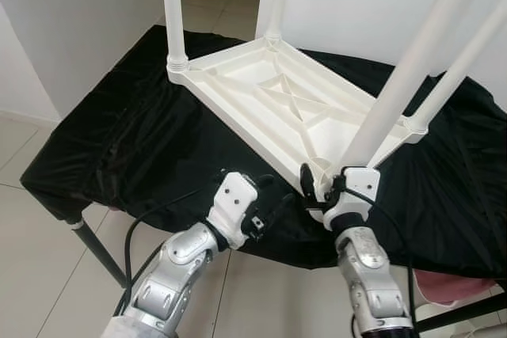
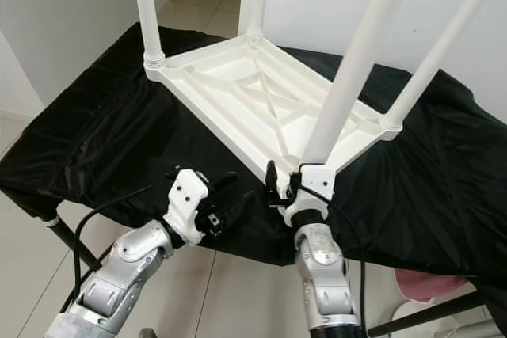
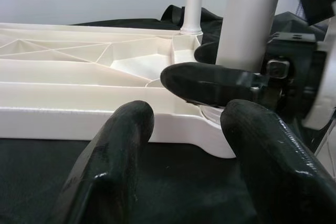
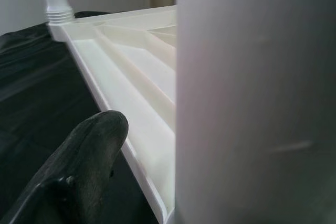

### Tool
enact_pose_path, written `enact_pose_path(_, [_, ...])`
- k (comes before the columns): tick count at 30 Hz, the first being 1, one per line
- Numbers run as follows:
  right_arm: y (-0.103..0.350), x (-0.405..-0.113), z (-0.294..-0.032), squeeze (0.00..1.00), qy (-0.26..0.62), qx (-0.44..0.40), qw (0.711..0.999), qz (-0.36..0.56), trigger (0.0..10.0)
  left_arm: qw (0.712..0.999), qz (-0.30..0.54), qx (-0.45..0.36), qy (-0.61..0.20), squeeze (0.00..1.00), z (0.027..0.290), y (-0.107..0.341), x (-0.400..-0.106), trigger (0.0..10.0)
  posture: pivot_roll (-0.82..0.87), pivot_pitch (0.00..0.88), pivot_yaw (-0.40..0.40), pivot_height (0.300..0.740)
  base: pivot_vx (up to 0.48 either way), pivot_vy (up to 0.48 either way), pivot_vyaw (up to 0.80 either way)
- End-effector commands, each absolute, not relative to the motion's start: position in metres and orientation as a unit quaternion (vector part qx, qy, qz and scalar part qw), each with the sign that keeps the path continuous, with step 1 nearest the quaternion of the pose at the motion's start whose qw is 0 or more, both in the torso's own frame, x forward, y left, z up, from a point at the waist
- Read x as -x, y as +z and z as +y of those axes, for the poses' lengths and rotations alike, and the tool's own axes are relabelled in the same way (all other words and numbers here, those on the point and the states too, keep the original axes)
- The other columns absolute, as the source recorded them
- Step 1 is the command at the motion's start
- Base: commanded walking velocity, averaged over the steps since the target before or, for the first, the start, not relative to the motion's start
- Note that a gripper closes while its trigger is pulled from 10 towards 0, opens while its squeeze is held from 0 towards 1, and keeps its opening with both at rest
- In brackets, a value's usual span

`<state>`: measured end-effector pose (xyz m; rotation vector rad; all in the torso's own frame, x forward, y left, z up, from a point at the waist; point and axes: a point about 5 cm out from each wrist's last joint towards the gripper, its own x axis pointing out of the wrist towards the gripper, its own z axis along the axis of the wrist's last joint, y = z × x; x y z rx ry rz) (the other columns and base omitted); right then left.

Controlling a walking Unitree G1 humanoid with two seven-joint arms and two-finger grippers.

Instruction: Building children table

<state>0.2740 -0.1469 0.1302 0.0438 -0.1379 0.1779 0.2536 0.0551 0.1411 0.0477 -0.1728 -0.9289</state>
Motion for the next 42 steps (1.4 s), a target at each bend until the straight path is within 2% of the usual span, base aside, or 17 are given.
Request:
enact_pose_path(1, [0.131,-0.275,-0.153,0.00,0.123,-0.013,0.990,-0.067,10.0,0.888,-0.079,-0.026,-0.453,0.00,0.054,0.141,-0.253,10.0,0.03,0.079,-0.078,0.740,0.000,0.000,0.00])
enact_pose_path(6, [0.131,-0.278,-0.158,0.00,0.170,0.007,0.983,-0.064,10.0,0.888,-0.080,-0.025,-0.453,0.00,0.053,0.142,-0.253,10.0,0.03,0.081,-0.079,0.740,0.000,0.000,0.00])
enact_pose_path(10, [0.130,-0.286,-0.161,0.00,0.241,0.056,0.967,-0.060,10.0,0.888,-0.081,-0.024,-0.452,0.00,0.053,0.142,-0.254,10.0,0.03,0.082,-0.081,0.740,0.000,0.000,0.00])
enact_pose_path(11, [0.130,-0.288,-0.161,0.00,0.251,0.059,0.964,-0.059,8.1,0.888,-0.081,-0.024,-0.452,0.00,0.052,0.143,-0.254,10.0,0.03,0.082,-0.081,0.740,0.000,0.000,0.00])
enact_pose_path(13, [0.130,-0.289,-0.162,0.00,0.258,0.059,0.963,-0.059,8.1,0.888,-0.081,-0.024,-0.452,0.00,0.052,0.143,-0.254,10.0,0.03,0.081,-0.082,0.740,0.000,0.000,0.00])
enact_pose_path(14, [0.129,-0.290,-0.163,0.00,0.262,0.058,0.962,-0.056,0.9,0.888,-0.081,-0.024,-0.452,0.00,0.053,0.143,-0.254,10.0,0.04,0.081,-0.083,0.740,0.000,0.000,0.00])
enact_pose_path(15, [0.129,-0.290,-0.163,0.00,0.262,0.058,0.962,-0.056,0.9,0.888,-0.081,-0.024,-0.452,0.00,0.053,0.143,-0.254,10.0,0.04,0.081,-0.083,0.740,0.000,0.000,0.00])
enact_pose_path(16, [0.129,-0.290,-0.164,0.00,0.264,0.058,0.961,-0.054,0.0,0.888,-0.081,-0.024,-0.452,0.00,0.053,0.143,-0.254,10.0,0.04,0.081,-0.083,0.740,0.000,0.000,0.00])
enact_pose_path(25, [0.122,-0.288,-0.169,0.00,0.283,0.062,0.956,-0.042,0.0,0.889,-0.079,-0.023,-0.450,0.00,0.054,0.144,-0.253,10.0,0.04,0.091,-0.084,0.740,0.000,0.000,0.00])
enact_pose_path(26, [0.122,-0.288,-0.169,0.00,0.282,0.054,0.957,-0.044,4.0,0.889,-0.078,-0.023,-0.451,0.00,0.054,0.143,-0.253,10.0,0.04,0.091,-0.082,0.740,0.000,0.000,0.00])
enact_pose_path(27, [0.123,-0.287,-0.169,0.00,0.283,0.048,0.957,-0.045,4.0,0.889,-0.078,-0.023,-0.452,0.00,0.054,0.143,-0.253,10.0,0.04,0.093,-0.082,0.740,0.000,0.000,0.00])
enact_pose_path(28, [0.125,-0.286,-0.170,0.00,0.272,0.040,0.960,-0.054,10.0,0.888,-0.077,-0.023,-0.453,0.00,0.054,0.143,-0.252,10.0,0.04,0.093,-0.081,0.740,0.000,0.000,0.00])
enact_pose_path(31, [0.126,-0.286,-0.170,0.00,0.269,0.038,0.961,-0.057,10.0,0.888,-0.077,-0.023,-0.453,0.00,0.054,0.143,-0.252,10.0,0.04,0.093,-0.081,0.740,0.000,0.000,0.00])
enact_pose_path(37, [0.134,-0.282,-0.166,0.00,0.185,0.006,0.979,-0.086,10.0,0.886,-0.074,-0.021,-0.457,0.00,0.052,0.142,-0.251,10.0,0.03,0.099,-0.080,0.740,0.000,0.000,0.00])
enact_pose_path(39, [0.134,-0.282,-0.166,0.00,0.185,0.006,0.979,-0.086,10.0,0.886,-0.074,-0.021,-0.457,0.00,0.052,0.142,-0.251,10.0,0.03,0.099,-0.080,0.740,0.000,0.000,0.00])
enact_pose_path(42, [0.132,-0.280,-0.160,0.00,0.129,-0.012,0.988,-0.089,10.0,0.886,-0.074,-0.020,-0.458,0.00,0.051,0.142,-0.251,10.0,0.03,0.102,-0.080,0.740,0.000,0.000,0.00])
